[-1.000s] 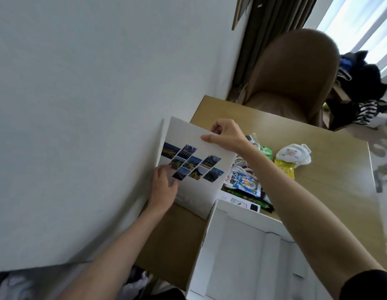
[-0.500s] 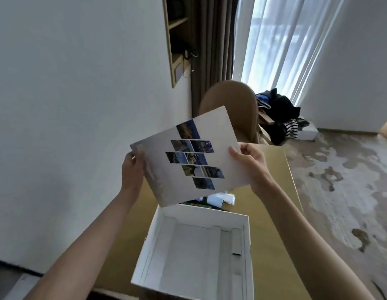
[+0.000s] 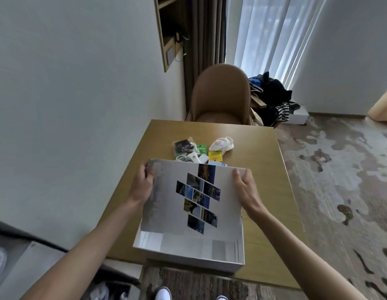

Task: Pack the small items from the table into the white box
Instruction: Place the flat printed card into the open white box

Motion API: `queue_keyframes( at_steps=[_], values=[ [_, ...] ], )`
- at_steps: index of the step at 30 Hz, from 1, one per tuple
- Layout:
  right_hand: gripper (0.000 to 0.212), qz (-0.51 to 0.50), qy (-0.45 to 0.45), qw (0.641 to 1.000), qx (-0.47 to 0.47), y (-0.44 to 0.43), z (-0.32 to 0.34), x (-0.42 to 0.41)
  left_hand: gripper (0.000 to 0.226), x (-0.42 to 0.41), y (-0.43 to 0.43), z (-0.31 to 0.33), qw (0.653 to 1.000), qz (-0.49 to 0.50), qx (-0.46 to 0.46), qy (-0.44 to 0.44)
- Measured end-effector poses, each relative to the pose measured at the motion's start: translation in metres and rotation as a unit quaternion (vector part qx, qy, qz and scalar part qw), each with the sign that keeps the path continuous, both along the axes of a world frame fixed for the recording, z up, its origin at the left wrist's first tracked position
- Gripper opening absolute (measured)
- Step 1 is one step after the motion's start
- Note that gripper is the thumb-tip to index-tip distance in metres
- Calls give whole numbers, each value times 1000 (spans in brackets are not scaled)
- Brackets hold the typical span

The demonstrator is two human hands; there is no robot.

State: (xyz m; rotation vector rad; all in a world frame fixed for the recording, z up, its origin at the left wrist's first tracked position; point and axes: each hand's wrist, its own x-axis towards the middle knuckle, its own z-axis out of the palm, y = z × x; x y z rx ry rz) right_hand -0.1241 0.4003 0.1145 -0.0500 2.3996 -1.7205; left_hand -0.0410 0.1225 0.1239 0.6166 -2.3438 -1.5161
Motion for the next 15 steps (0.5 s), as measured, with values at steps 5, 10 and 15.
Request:
queue_keyframes(
  at_steps=[5, 10, 15],
  values=[
    [15, 42, 54, 989, 128, -1, -23, 6, 32, 11, -11, -27, 988, -141, -38, -40],
    [25, 83, 35, 960, 266, -2, -34, 17, 15, 8, -23, -40, 948, -215, -215, -96],
    [29, 77, 227, 868, 435, -9, -33, 31, 5, -4, -24, -34, 880, -258, -373, -145]
  ],
)
